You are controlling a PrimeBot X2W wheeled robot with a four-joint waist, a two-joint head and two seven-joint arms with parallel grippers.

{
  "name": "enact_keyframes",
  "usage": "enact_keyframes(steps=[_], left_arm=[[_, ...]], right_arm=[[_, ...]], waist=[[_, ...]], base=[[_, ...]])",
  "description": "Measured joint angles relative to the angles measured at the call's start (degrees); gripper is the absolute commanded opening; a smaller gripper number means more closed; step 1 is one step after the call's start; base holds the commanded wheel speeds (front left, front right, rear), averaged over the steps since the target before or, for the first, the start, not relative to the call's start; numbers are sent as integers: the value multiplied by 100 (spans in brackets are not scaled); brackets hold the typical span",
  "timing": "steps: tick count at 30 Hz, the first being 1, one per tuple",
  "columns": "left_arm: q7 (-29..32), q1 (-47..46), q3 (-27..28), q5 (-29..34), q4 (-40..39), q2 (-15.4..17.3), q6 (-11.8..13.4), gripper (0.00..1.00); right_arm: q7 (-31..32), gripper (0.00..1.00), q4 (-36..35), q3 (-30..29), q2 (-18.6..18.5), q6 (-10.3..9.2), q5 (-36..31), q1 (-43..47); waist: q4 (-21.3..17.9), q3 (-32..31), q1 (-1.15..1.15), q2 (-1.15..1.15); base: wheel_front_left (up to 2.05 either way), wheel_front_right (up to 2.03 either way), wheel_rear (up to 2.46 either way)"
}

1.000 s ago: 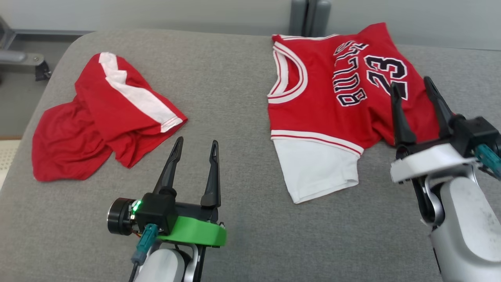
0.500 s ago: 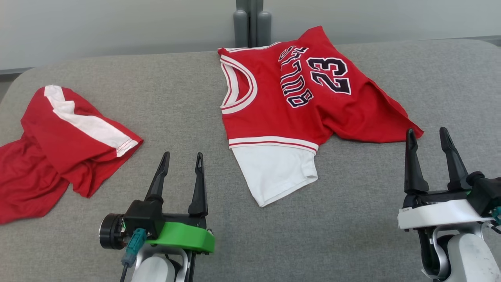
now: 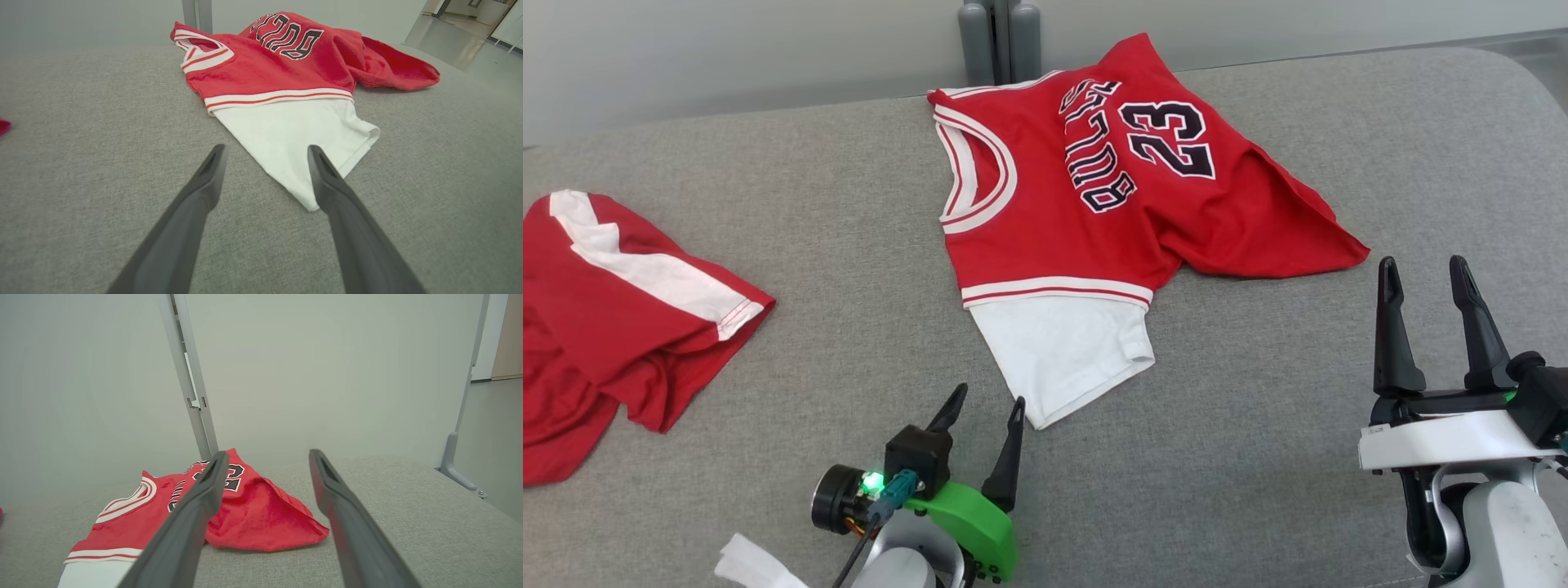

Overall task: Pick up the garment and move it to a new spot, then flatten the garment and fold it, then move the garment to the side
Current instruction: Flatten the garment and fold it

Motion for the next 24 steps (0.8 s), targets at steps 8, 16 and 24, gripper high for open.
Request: enact_keyframes(steps=[8,16,24], left_arm=[[422,-452,-422,-454,943,-3,-132,100],[569,-752,-589,-998,1306,-7,35,100],[425,-946,-880,-1390,1424,8,-46,0]], right_arm=[[-1,100,19,119,3,0,74,1],[-1,100,27,116,2,0,145,1],[-1,100,47,102,2,0,185,1]], waist=[[-261,58,0,0],[-488,172,0,0],[-604,233,0,0]], base=[[0,0,0],[0,0,0],[0,0,0]])
